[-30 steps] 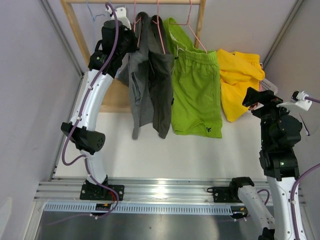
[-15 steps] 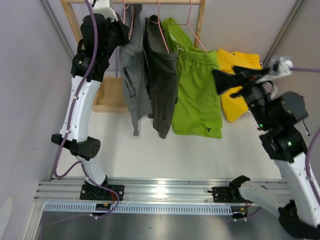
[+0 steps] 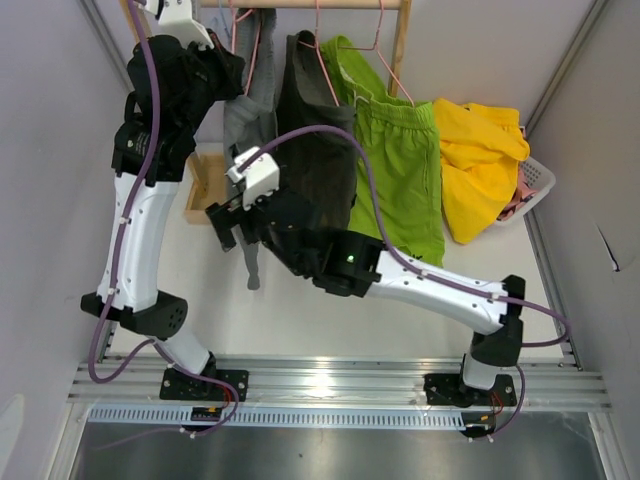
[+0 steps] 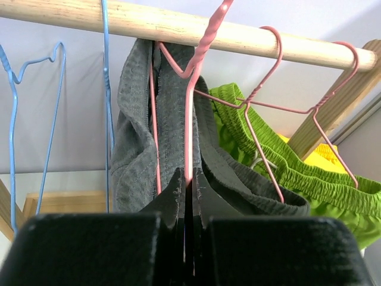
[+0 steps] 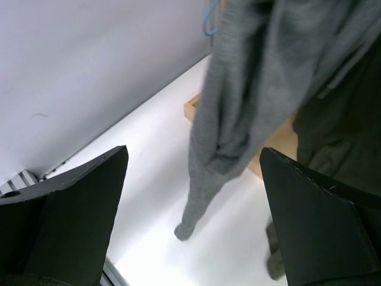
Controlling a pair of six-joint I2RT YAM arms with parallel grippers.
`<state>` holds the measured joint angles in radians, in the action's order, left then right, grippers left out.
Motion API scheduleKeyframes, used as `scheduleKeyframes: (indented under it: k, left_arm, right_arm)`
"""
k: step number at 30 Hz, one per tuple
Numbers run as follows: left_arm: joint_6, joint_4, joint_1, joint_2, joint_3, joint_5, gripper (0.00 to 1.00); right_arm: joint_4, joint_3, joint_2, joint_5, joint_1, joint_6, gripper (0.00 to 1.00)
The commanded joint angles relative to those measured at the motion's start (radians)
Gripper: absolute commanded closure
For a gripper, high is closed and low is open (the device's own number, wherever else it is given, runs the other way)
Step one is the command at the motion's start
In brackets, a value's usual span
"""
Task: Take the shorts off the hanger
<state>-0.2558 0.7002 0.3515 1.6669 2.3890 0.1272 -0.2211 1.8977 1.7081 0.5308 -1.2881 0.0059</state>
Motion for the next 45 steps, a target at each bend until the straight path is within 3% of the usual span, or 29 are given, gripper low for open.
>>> scheduleKeyframes:
  k: [1, 6, 10, 12, 13, 16, 19, 25, 31, 39, 42, 45]
  left_arm:
    - [-0.020, -0.108, 0.007, -0.091, -0.002, -0.015, 1.00]
    - [-0.028, -0.117, 0.007, -0.162, -0.080, -0.012, 1.00]
    - [-0.028, -0.119, 0.007, -0.194, -0.099, -0.009, 1.00]
    - [-0.028, -0.117, 0.006, -0.199, -0.100, -0.009, 1.00]
    - [-0.028, -0.117, 0.006, -0.205, -0.099, -0.009, 1.00]
    - [-0.026, -0.123, 0.006, -0.207, -0.097, -0.006, 1.00]
    - [-0.016, -0.128, 0.004, -0.197, -0.090, 0.012, 1.00]
    - [0.016, -0.134, 0.000, -0.150, -0.039, 0.038, 1.00]
    - [0.043, -0.131, -0.011, -0.088, 0.039, 0.042, 1.00]
    - [0.043, -0.091, -0.025, -0.078, 0.073, 0.025, 1.00]
    - [0.011, -0.062, -0.025, -0.140, 0.010, -0.006, 1.00]
    - [-0.013, -0.062, -0.020, -0.255, -0.181, -0.043, 1.00]
  right_arm:
    - [0.080, 0.145, 0.053, 0.090, -0.028, -0.027, 0.01]
    - [0.150, 0.184, 0.152, 0.149, -0.033, -0.056, 0.02]
    - [0.197, 0.149, 0.177, 0.166, -0.034, -0.084, 0.57]
    - [0.180, 0.132, 0.186, 0.179, -0.036, -0.070, 0.71]
    - [0.178, 0.120, 0.185, 0.184, -0.043, -0.066, 0.84]
    - [0.166, 0.086, 0.176, 0.228, -0.086, -0.043, 1.00]
    - [0.151, 0.029, 0.147, 0.284, -0.141, -0.020, 1.00]
    - [0.161, -0.121, 0.078, 0.481, -0.382, -0.011, 1.00]
    - [0.074, -0.158, 0.071, 0.587, -0.548, 0.135, 1.00]
    - [0.071, -0.196, 0.052, 0.611, -0.551, 0.191, 1.00]
    - [0.161, -0.225, 0.019, 0.557, -0.472, 0.108, 1.00]
    - [0.245, -0.206, 0.001, 0.462, -0.334, 0.002, 1.00]
